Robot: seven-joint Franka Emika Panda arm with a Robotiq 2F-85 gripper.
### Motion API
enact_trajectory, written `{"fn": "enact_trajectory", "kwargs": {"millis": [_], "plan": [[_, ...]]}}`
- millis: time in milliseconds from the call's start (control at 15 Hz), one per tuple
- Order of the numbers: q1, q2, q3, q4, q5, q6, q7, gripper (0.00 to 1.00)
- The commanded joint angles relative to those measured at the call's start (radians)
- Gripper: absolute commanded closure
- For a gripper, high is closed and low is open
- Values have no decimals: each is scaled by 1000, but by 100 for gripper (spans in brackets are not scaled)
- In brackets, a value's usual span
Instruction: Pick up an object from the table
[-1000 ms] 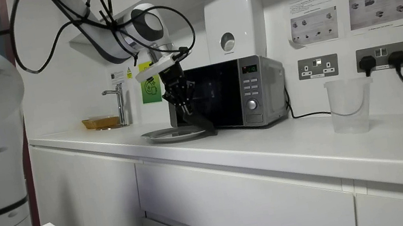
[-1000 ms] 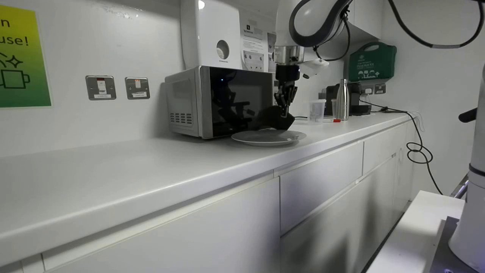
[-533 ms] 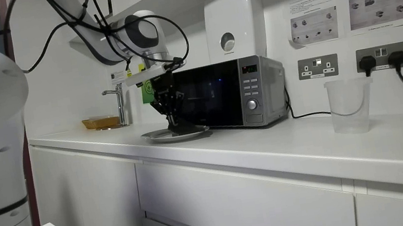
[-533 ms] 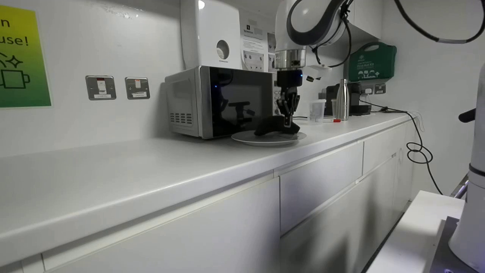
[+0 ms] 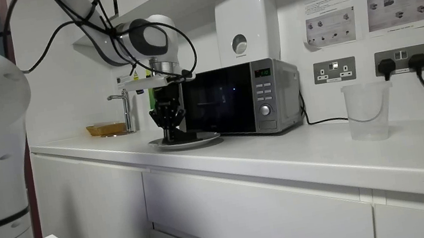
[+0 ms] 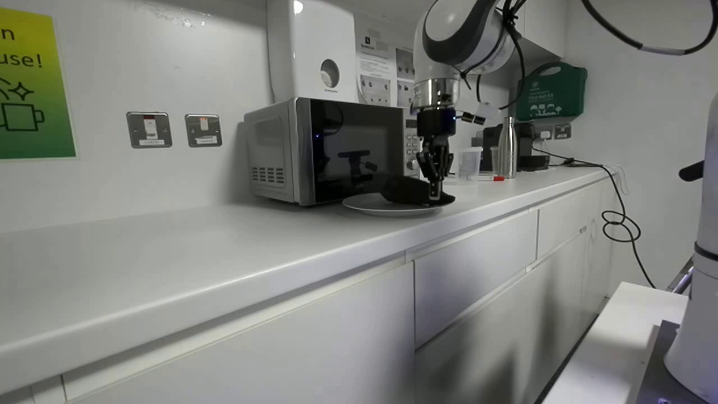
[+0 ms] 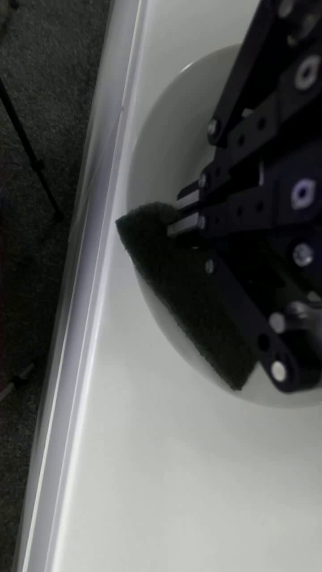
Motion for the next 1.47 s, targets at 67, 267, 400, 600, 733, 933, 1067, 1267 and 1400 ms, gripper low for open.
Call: {"fn": "enact_trajectory", "kwargs": {"millis": [67, 267, 400, 600, 733, 933, 1067, 1267, 1400], "plan": [[12, 7, -34, 4, 102, -62, -65, 99], [11, 32, -31, 18, 121, -62, -69, 99], [14, 53, -25, 31, 122, -58, -66, 99], [24, 84, -14, 55, 125, -53, -63, 99], [33, 107, -7, 73, 130, -52, -65, 99], [44, 135, 3, 103, 139, -55, -67, 99], [50, 154, 9, 124, 147, -57, -68, 99], [60, 183, 22, 158, 160, -58, -68, 99], [61, 207, 32, 186, 166, -60, -68, 99]]}}
